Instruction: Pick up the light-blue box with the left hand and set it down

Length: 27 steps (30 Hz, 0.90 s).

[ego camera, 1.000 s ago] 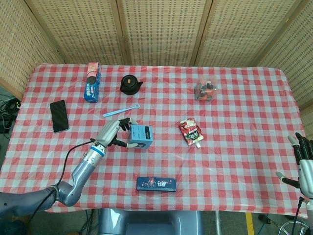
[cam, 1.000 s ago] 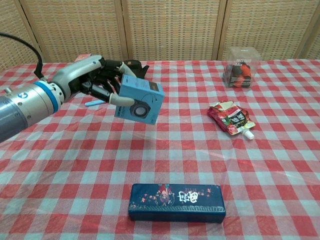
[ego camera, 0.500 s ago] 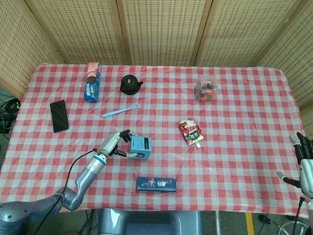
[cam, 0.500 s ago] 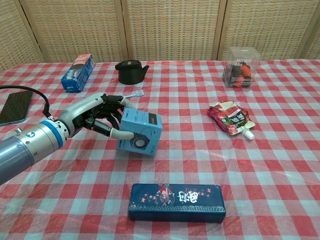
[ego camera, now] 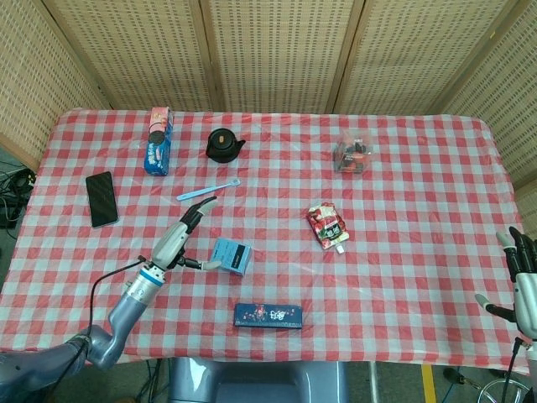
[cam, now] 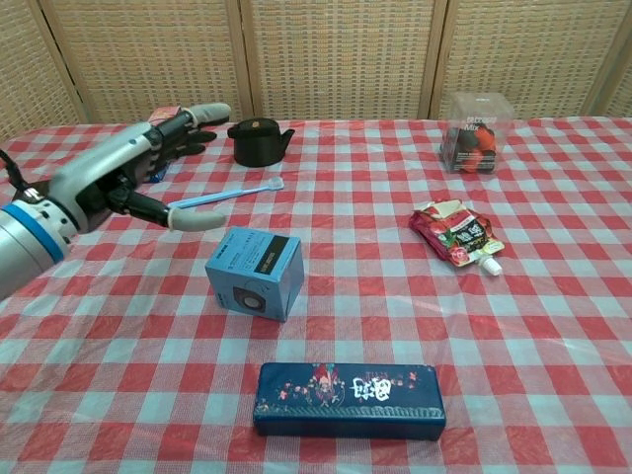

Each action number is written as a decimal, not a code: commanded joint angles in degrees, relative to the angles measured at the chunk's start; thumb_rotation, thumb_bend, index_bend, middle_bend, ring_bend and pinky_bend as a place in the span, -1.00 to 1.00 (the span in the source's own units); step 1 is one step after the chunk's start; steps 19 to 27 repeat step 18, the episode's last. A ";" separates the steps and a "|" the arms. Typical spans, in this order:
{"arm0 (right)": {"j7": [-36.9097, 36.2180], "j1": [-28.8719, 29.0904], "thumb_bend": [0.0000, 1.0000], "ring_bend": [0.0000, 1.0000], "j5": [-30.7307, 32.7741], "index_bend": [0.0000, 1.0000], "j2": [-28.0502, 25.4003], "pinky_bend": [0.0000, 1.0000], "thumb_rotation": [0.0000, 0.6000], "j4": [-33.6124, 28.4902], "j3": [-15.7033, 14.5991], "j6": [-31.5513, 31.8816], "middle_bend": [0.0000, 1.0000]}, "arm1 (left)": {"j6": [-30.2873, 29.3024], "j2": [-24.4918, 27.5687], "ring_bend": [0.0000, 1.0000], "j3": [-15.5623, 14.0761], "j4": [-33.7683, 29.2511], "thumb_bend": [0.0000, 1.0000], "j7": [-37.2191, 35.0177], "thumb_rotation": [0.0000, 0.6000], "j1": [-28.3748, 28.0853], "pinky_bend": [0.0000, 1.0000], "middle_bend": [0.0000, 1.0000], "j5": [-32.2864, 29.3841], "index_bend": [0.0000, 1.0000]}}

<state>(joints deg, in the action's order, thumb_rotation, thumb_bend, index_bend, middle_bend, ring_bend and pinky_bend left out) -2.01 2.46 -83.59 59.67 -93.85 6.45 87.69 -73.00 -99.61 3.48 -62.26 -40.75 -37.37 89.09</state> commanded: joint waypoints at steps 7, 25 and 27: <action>0.09 -0.08 -1.00 -1.00 -0.96 -1.00 -0.10 -1.00 1.00 -0.42 -0.32 0.42 -1.00 | 0.62 20.41 -1.00 -2.32 -18.48 -1.00 27.61 1.00 6.07 -1.00 -1.00 -4.27 -1.00; 0.31 0.06 -1.00 -1.00 -1.92 -1.00 0.25 -1.00 1.00 -0.06 -0.65 0.55 -1.00 | -12.11 32.89 -1.00 -5.86 -32.42 -1.00 44.81 1.00 18.99 -1.00 -1.00 -8.88 -1.00; 0.31 0.06 -1.00 -1.00 -1.92 -1.00 0.25 -1.00 1.00 -0.06 -0.65 0.55 -1.00 | -12.11 32.89 -1.00 -5.86 -32.42 -1.00 44.81 1.00 18.99 -1.00 -1.00 -8.88 -1.00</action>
